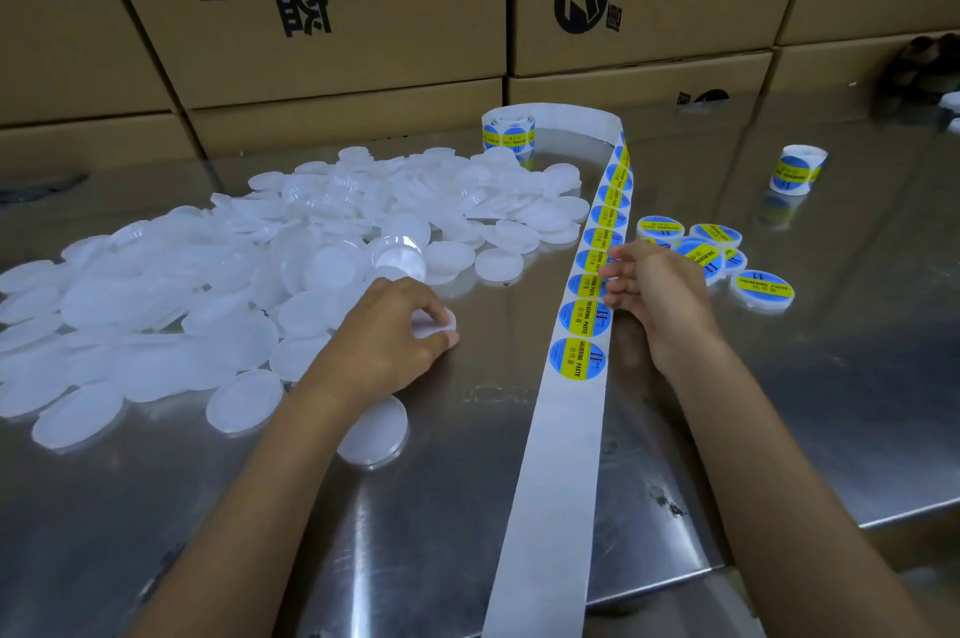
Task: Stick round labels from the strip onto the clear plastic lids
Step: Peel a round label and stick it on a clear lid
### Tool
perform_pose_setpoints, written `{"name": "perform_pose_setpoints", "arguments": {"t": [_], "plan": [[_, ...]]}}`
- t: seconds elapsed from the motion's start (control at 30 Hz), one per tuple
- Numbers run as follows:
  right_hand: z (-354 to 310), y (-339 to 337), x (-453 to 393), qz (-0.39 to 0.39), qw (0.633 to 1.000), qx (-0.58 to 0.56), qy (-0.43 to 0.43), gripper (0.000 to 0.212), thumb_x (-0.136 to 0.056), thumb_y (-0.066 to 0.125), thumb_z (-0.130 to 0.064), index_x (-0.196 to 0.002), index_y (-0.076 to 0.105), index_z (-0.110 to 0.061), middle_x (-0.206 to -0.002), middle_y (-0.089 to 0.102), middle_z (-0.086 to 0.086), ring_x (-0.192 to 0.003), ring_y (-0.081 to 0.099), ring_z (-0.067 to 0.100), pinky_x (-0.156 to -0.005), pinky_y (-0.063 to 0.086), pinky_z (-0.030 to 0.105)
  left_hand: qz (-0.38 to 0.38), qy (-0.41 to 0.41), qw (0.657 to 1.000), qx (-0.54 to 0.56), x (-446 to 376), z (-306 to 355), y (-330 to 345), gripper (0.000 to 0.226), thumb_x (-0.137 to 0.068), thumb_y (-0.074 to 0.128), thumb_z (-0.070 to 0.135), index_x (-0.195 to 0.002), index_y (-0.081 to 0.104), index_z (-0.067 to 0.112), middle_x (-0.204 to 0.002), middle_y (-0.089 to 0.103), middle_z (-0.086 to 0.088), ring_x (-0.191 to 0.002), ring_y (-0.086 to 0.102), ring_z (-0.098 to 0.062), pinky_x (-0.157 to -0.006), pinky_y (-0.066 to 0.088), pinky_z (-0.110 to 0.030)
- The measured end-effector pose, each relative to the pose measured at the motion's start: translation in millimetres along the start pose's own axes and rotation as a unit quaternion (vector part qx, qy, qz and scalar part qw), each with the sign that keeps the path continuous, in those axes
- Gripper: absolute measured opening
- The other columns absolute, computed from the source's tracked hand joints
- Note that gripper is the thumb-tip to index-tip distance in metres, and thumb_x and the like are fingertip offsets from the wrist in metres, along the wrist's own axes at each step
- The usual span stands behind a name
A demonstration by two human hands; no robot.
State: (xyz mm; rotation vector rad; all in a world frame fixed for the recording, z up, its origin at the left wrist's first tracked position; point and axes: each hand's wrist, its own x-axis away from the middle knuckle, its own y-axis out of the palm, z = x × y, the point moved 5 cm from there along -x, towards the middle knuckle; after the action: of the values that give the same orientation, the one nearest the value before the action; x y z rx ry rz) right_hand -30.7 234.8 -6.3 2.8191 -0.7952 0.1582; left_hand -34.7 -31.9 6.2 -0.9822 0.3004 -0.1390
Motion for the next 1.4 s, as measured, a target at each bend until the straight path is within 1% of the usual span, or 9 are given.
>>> {"name": "perform_pose_setpoints", "arguments": {"t": [0.17,0.27,0.37,0.47,0.6,0.67,0.77,1.27,1.4], "plan": [[-6,8,10,-0.001,0.962,0.212,-0.170,0.017,-0.092,0.053,-0.014,-0.086,0.068,-0.010,-0.079,0.070,0.003,-0.072,0.063,0.014,-0.071,0.053,0.031,0.007,0.026,1.000,0.008,3,7,1,0.006,-0.095,0.065,0.029,-0.092,0.069,0.025,-0.105,0.069,0.013,-0.097,0.057,-0.002,-0.080,0.039,-0.017],[-5,8,28,-0.028,0.918,0.295,-0.264,0.016,-0.091,0.057,-0.015,-0.077,0.063,-0.022,-0.069,0.063,-0.012,-0.068,0.058,0.000,-0.062,0.044,0.013,0.053,0.016,0.996,0.074,4,10,-4,0.012,-0.101,0.053,0.026,-0.090,0.058,0.029,-0.083,0.064,0.015,-0.074,0.059,-0.002,-0.061,0.038,-0.014],[3,5,39,-0.083,0.869,0.386,-0.298,0.008,-0.085,0.063,-0.016,-0.084,0.064,-0.024,-0.071,0.057,-0.021,-0.078,0.057,0.004,-0.074,0.046,0.021,0.083,-0.026,0.982,0.170,3,9,-7,0.013,-0.104,0.050,0.029,-0.095,0.058,0.024,-0.083,0.069,0.000,-0.070,0.062,-0.008,-0.069,0.049,-0.018],[12,0,50,-0.134,0.810,0.478,-0.312,0.019,-0.079,0.071,-0.028,-0.093,0.062,-0.035,-0.093,0.054,-0.027,-0.100,0.049,0.007,-0.085,0.027,0.028,0.033,-0.120,0.922,0.367,4,8,2,0.021,-0.104,0.053,0.032,-0.106,0.062,0.014,-0.112,0.069,-0.012,-0.074,0.075,-0.027,-0.085,0.061,-0.040],[14,1,61,-0.198,0.784,0.493,-0.322,0.034,-0.079,0.074,-0.047,-0.110,0.061,-0.041,-0.115,0.053,-0.030,-0.108,0.042,-0.005,-0.093,0.023,0.028,-0.035,-0.146,0.790,0.595,6,25,13,0.032,-0.108,0.044,0.026,-0.119,0.056,-0.001,-0.118,0.070,-0.024,-0.096,0.074,-0.036,-0.078,0.063,-0.042],[14,3,64,-0.229,0.779,0.489,-0.318,0.042,-0.080,0.074,-0.048,-0.118,0.060,-0.041,-0.121,0.052,-0.032,-0.116,0.041,-0.007,-0.101,0.022,0.028,-0.057,-0.138,0.749,0.645,6,35,18,0.036,-0.109,0.039,0.025,-0.126,0.051,-0.005,-0.115,0.071,-0.026,-0.102,0.072,-0.038,-0.083,0.062,-0.042],[13,7,68,-0.274,0.777,0.470,-0.318,0.045,-0.080,0.077,-0.044,-0.121,0.062,-0.039,-0.125,0.055,-0.030,-0.122,0.044,-0.006,-0.111,0.021,0.032,-0.078,-0.145,0.734,0.659,5,44,27,0.038,-0.110,0.036,0.024,-0.131,0.046,-0.005,-0.118,0.069,-0.027,-0.106,0.071,-0.039,-0.090,0.059,-0.045],[8,14,72,-0.272,0.822,0.399,-0.302,0.025,-0.075,0.084,-0.024,-0.095,0.070,-0.026,-0.096,0.063,-0.030,-0.102,0.054,0.001,-0.104,0.037,0.043,-0.119,-0.176,0.741,0.637,3,44,43,0.042,-0.110,0.036,0.021,-0.143,0.038,-0.004,-0.120,0.067,-0.029,-0.112,0.068,-0.041,-0.096,0.056,-0.046],[6,14,75,-0.268,0.846,0.357,-0.292,0.028,-0.075,0.083,-0.016,-0.098,0.072,-0.027,-0.097,0.069,-0.015,-0.098,0.059,0.006,-0.098,0.045,0.040,-0.116,-0.186,0.745,0.631,3,42,43,0.041,-0.109,0.038,0.016,-0.144,0.038,-0.005,-0.123,0.067,-0.028,-0.112,0.068,-0.041,-0.094,0.057,-0.044]]}}
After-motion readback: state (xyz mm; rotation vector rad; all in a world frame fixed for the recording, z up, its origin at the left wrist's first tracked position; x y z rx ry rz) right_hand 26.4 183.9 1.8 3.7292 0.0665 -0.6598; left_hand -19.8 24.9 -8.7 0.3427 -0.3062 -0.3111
